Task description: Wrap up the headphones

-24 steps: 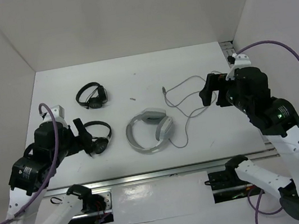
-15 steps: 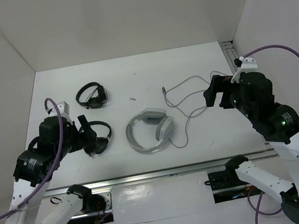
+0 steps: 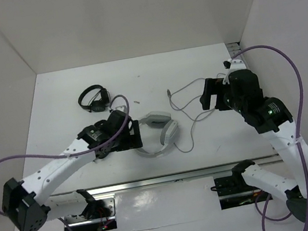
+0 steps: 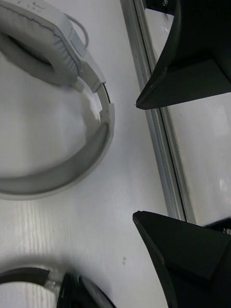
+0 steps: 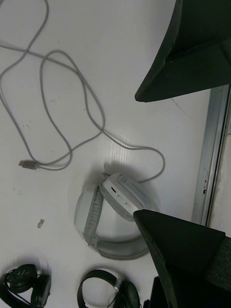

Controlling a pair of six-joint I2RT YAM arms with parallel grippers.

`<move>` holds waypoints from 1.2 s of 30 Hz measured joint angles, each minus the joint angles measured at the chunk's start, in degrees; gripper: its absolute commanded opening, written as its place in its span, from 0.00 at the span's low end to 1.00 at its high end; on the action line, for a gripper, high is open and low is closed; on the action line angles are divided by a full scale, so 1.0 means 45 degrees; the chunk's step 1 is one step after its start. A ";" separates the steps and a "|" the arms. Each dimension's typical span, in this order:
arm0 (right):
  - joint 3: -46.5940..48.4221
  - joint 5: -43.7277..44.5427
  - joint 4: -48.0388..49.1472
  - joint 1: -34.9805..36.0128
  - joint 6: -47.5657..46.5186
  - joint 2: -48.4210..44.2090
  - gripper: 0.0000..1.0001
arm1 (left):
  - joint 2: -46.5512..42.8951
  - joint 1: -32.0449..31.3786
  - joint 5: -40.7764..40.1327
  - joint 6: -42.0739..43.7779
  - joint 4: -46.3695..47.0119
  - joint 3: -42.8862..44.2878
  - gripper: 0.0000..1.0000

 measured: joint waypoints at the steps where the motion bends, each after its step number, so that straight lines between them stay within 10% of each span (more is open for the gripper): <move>1: -0.0044 -0.0107 0.0053 0.0000 0.0005 0.0049 1.00 | 0.0374 -0.0267 -0.0073 -0.0170 0.0194 0.0044 1.00; 21: -0.0568 -0.2030 0.0923 0.0199 -0.0447 -0.0121 1.00 | 0.6013 -0.0165 -0.1739 -0.4328 0.2574 -0.0010 0.91; 25: -0.0665 -0.2127 0.0996 0.0238 -0.0481 -0.0306 1.00 | 0.6421 -0.0058 -0.1957 -0.4478 0.2749 -0.0044 0.47; 27: -0.0680 -0.2152 0.0996 0.0238 -0.0481 -0.0316 1.00 | 0.6494 -0.0058 -0.2069 -0.4556 0.2875 -0.0039 0.01; 36: -0.0865 -0.2963 0.1331 0.0233 -0.0389 -0.0476 1.00 | 0.5610 -0.0491 -0.2545 -0.5323 0.2137 -0.0476 0.00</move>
